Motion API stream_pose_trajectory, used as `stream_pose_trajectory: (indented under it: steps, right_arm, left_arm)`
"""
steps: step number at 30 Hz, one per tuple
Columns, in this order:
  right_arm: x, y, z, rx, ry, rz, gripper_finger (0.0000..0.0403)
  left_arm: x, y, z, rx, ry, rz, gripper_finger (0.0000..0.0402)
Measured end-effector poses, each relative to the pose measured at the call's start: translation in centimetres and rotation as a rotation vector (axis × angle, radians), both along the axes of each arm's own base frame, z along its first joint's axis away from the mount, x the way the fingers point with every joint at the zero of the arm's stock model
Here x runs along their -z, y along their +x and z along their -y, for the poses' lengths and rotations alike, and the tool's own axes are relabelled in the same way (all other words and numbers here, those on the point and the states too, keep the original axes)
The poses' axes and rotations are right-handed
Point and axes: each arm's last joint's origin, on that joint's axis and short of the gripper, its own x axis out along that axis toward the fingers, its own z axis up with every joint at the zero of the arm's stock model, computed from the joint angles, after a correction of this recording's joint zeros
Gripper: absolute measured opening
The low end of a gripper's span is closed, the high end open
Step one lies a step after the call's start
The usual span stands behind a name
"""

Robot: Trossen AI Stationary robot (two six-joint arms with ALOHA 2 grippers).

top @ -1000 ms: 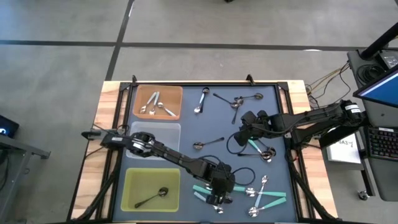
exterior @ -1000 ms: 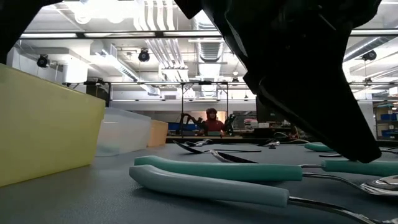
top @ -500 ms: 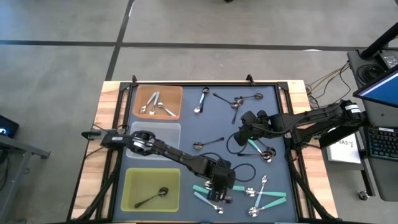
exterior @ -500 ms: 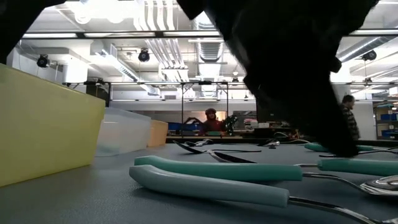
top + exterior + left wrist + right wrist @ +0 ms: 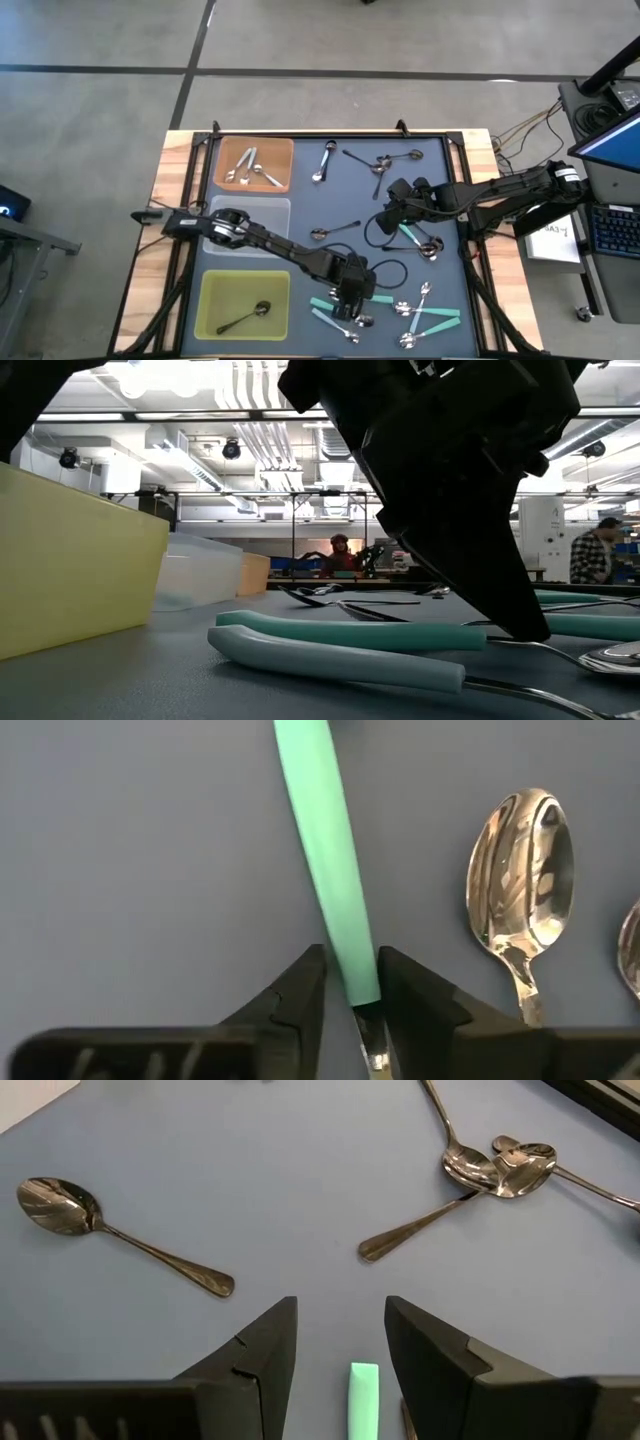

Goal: Sort silverware by color (type)
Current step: Put the light green spoon into the transparent bin

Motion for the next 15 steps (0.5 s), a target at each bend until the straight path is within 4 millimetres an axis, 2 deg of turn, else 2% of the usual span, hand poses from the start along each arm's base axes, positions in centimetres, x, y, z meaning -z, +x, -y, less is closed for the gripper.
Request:
stream_pose_trajectory:
  steps: [3, 8, 12, 15]
  right_arm:
    - [0.0, 0.0, 0.0, 0.0, 0.0, 0.0, 0.0146]
    - [0.0, 0.0, 0.0, 0.0, 0.0, 0.0, 0.0146]
    - [0.0, 0.0, 0.0, 0.0, 0.0, 0.0, 0.0146]
    - [0.0, 0.0, 0.0, 0.0, 0.0, 0.001, 0.0146]
  left_arm:
    - [-0.3, 0.1, 0.0, 0.001, -0.001, 0.0, 0.0024]
    - [-1.9, 0.5, 0.1, 0.023, -0.027, 0.0, 0.0021]
    - [-5.6, 0.5, -0.5, 0.053, -0.009, 0.002, 0.0018]
    - [-8.5, 0.1, -1.8, 0.062, 0.023, -0.034, 0.0018]
